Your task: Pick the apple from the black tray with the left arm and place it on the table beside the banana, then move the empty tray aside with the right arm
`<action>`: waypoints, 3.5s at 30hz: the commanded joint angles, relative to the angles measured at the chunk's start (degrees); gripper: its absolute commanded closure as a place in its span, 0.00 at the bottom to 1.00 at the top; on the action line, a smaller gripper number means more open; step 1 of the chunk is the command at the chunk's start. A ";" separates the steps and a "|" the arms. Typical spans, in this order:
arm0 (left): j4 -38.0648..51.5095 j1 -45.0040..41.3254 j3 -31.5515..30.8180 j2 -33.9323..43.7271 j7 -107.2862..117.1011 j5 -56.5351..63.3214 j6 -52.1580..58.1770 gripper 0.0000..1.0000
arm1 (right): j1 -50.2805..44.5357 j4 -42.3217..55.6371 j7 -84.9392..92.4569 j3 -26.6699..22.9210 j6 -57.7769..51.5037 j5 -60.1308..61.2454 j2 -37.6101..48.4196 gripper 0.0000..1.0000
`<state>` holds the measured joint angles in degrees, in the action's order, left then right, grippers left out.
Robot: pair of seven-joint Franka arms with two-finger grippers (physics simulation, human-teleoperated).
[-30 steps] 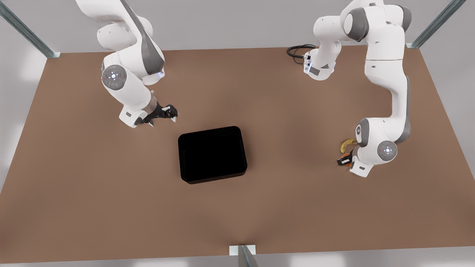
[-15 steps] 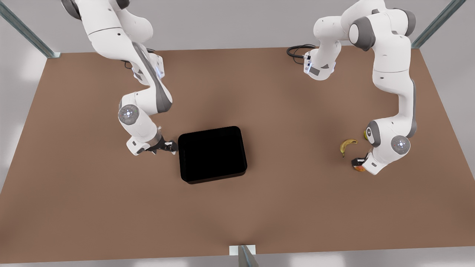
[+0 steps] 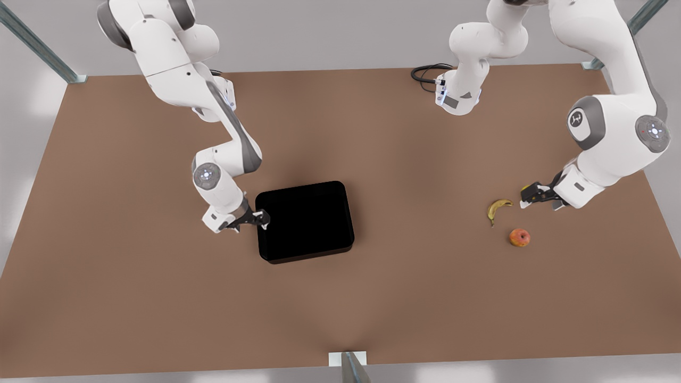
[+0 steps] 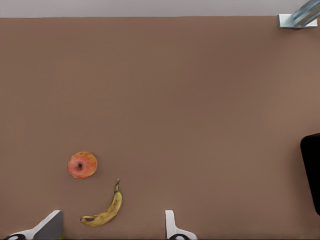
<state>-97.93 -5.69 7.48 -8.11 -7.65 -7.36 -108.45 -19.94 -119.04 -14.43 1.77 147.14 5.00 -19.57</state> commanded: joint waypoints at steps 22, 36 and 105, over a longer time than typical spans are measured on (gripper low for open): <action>1.25 -0.46 1.05 -1.12 8.36 1.21 1.49 0.00 | 0.25 -4.53 5.47 2.18 5.17 1.68 -3.81 0.14; 1.25 -0.46 1.05 -1.21 8.36 1.92 1.49 0.00 | 0.25 -4.27 5.82 2.18 4.64 2.73 -3.81 0.81; 4.15 -1.26 0.70 -3.14 8.44 2.09 1.49 0.00 | 26.62 53.21 32.98 7.02 -39.39 -9.31 -13.82 0.00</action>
<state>-93.81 -6.94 8.15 -11.31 0.67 -5.32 -106.98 6.67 -68.45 25.51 8.59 102.75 -2.85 -31.00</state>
